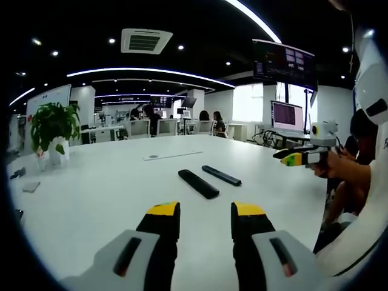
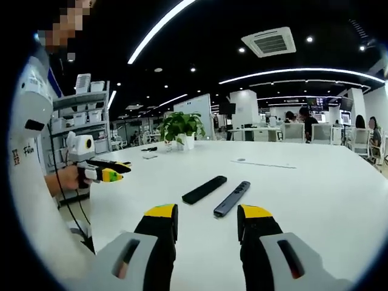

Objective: Pflip the remote and laser pointer to the front side, press the buttons, and align them neatly on the table

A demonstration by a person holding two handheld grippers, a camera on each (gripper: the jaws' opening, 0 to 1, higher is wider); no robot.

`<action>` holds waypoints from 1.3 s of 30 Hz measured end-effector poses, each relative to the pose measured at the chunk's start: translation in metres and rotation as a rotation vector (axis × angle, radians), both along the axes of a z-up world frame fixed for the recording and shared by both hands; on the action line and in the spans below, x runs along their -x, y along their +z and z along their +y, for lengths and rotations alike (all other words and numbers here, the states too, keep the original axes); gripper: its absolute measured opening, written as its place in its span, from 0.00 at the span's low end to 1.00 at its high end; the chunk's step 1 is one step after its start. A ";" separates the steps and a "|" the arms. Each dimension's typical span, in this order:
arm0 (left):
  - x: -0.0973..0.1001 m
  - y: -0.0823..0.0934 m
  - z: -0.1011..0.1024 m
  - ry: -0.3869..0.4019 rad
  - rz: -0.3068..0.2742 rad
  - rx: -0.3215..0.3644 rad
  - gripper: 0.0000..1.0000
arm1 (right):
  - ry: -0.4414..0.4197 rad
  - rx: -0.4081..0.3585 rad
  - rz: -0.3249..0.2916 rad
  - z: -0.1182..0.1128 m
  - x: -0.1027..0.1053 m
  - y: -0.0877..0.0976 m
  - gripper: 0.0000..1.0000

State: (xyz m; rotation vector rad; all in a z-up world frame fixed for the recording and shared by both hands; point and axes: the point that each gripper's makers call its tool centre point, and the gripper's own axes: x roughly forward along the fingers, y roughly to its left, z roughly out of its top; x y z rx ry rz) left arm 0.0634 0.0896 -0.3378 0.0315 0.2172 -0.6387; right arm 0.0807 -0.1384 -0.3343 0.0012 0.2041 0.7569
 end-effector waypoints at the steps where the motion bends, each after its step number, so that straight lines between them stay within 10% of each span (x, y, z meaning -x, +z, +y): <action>1: 0.000 -0.001 -0.001 -0.010 -0.005 -0.012 0.35 | 0.002 -0.003 0.005 0.000 0.001 0.000 0.42; 11: 0.008 0.005 -0.010 -0.041 -0.090 -0.046 0.35 | 0.047 -0.047 0.080 0.005 0.016 -0.005 0.42; 21: 0.014 -0.007 -0.014 0.001 -0.008 0.076 0.35 | -0.008 0.033 0.003 0.002 0.023 0.009 0.43; 39: 0.015 0.000 -0.026 -0.009 0.008 0.043 0.35 | -0.028 0.061 -0.032 -0.004 0.031 0.014 0.42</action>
